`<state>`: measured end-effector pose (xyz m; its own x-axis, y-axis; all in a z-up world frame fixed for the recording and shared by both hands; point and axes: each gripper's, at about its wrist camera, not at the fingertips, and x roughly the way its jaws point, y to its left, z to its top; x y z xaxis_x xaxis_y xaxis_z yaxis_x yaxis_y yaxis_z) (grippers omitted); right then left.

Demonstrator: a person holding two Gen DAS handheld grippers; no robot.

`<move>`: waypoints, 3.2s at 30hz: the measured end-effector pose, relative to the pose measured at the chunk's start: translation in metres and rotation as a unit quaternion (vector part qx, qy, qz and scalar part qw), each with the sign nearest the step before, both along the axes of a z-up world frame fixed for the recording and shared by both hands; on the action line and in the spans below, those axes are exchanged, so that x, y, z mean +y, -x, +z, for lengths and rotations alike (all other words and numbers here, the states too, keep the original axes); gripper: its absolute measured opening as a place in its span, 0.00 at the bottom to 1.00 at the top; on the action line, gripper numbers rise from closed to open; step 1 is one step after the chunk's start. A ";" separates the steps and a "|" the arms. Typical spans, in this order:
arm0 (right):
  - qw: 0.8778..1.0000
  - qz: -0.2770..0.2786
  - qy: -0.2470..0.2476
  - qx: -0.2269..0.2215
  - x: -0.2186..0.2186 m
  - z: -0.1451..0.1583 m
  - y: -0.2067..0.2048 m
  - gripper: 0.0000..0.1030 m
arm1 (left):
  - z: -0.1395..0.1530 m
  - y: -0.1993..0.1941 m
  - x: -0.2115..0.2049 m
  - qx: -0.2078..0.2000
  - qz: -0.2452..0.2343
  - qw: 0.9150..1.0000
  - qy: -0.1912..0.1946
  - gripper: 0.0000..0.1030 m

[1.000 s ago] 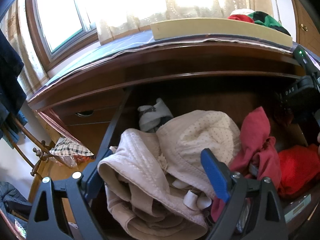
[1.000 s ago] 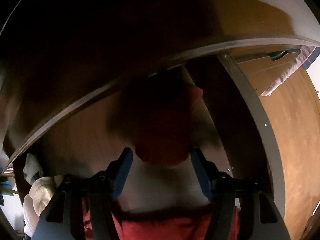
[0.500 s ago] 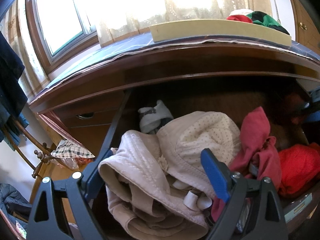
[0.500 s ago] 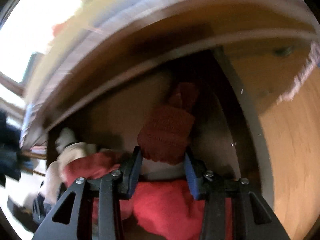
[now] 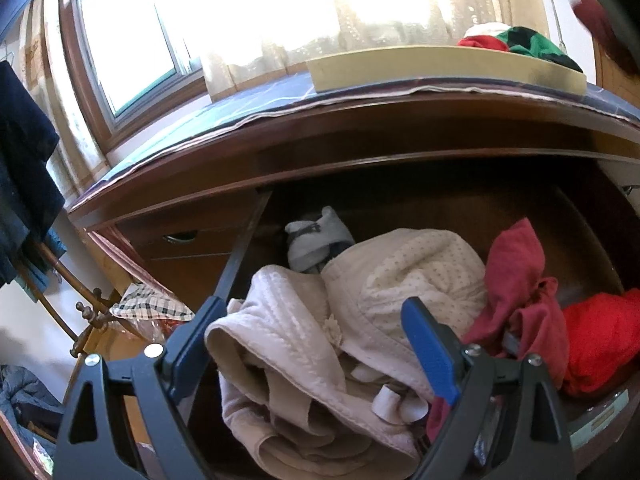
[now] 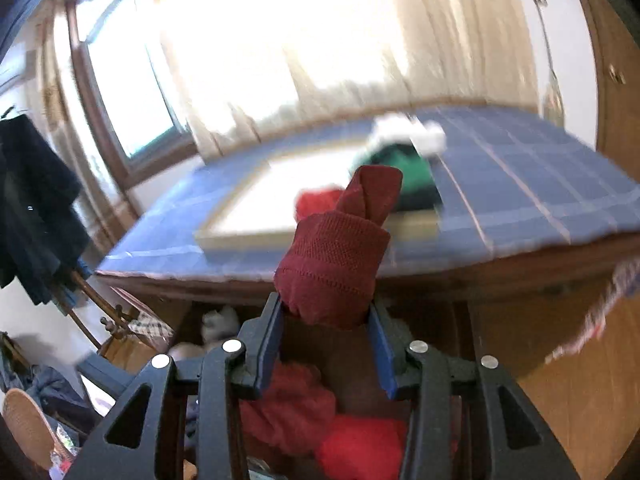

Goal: Take underwear out of drawer
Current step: 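Carry the dark red sock to the tray and open the right gripper, then move the right tool back down into the drawer toward the bright red cloth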

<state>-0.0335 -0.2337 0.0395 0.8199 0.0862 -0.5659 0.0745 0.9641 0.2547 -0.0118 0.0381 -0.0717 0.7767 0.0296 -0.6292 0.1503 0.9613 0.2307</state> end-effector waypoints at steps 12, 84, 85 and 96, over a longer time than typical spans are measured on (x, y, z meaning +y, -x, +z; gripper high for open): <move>0.994 0.000 0.106 -0.012 0.001 0.050 -0.107 0.43 | -0.001 -0.003 -0.001 -0.004 0.001 1.000 -0.010 0.88; 0.999 0.024 -0.002 -0.041 0.008 0.034 -0.027 0.83 | -0.001 -0.006 -0.004 -0.016 0.020 0.999 -0.019 0.87; 0.999 0.023 0.003 -0.044 0.008 0.032 -0.020 0.83 | -0.001 -0.006 -0.004 -0.017 0.021 0.999 -0.020 0.87; 1.000 0.022 -0.003 0.000 -0.012 -0.024 0.045 0.83 | 0.000 -0.004 -0.005 -0.026 0.024 0.999 -0.025 0.87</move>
